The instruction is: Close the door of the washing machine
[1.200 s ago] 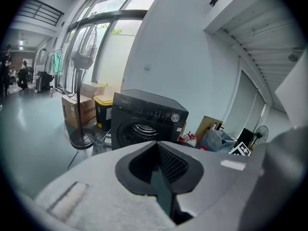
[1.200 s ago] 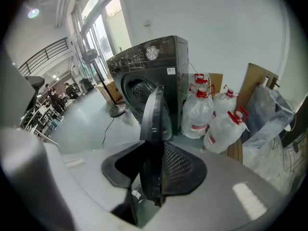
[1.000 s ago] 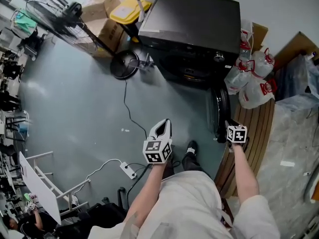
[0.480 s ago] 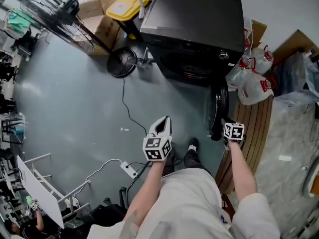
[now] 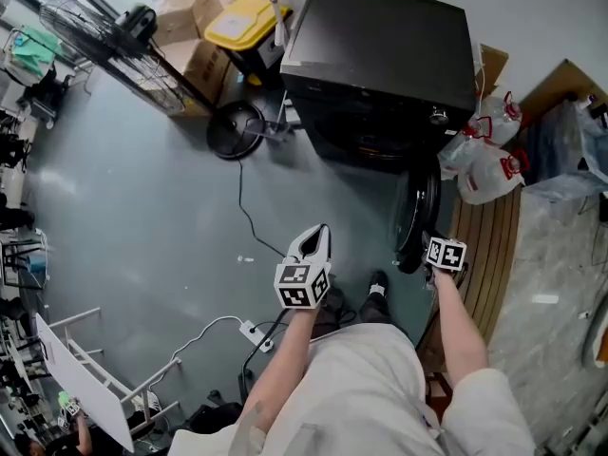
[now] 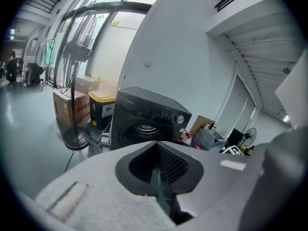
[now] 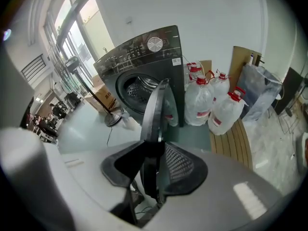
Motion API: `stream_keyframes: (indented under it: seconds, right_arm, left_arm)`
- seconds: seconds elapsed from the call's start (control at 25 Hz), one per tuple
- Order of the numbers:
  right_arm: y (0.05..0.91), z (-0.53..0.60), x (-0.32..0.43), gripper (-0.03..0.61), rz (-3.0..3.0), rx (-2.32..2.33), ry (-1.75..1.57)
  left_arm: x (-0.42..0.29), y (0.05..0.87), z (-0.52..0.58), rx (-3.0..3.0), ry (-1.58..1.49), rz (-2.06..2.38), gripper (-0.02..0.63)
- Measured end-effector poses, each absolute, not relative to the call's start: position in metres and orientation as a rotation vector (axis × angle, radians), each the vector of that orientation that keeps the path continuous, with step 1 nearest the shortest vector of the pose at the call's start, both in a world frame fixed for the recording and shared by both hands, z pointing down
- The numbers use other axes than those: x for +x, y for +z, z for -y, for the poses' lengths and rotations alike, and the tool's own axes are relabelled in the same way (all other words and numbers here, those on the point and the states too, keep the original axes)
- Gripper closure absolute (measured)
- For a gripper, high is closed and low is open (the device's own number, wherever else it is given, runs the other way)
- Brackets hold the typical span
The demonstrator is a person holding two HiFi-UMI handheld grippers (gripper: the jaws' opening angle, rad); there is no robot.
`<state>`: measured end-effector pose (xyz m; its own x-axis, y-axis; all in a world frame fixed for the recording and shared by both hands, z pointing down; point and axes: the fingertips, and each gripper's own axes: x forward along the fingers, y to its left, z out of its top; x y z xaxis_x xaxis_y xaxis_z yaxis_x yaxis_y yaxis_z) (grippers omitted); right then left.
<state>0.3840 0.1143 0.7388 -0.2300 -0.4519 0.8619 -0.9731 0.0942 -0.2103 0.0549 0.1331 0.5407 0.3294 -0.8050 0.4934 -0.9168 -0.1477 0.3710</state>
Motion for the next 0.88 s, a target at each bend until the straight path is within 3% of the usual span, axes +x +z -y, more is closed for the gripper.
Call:
stream_keyframes:
  seconds: [0.88]
  right_arm:
    - [0.741,-0.096,0.299,0.443,1.645,1.642,1.224]
  left_arm:
    - [-0.036,0.548,-0.124,2.099,0.288,1.354,0.612]
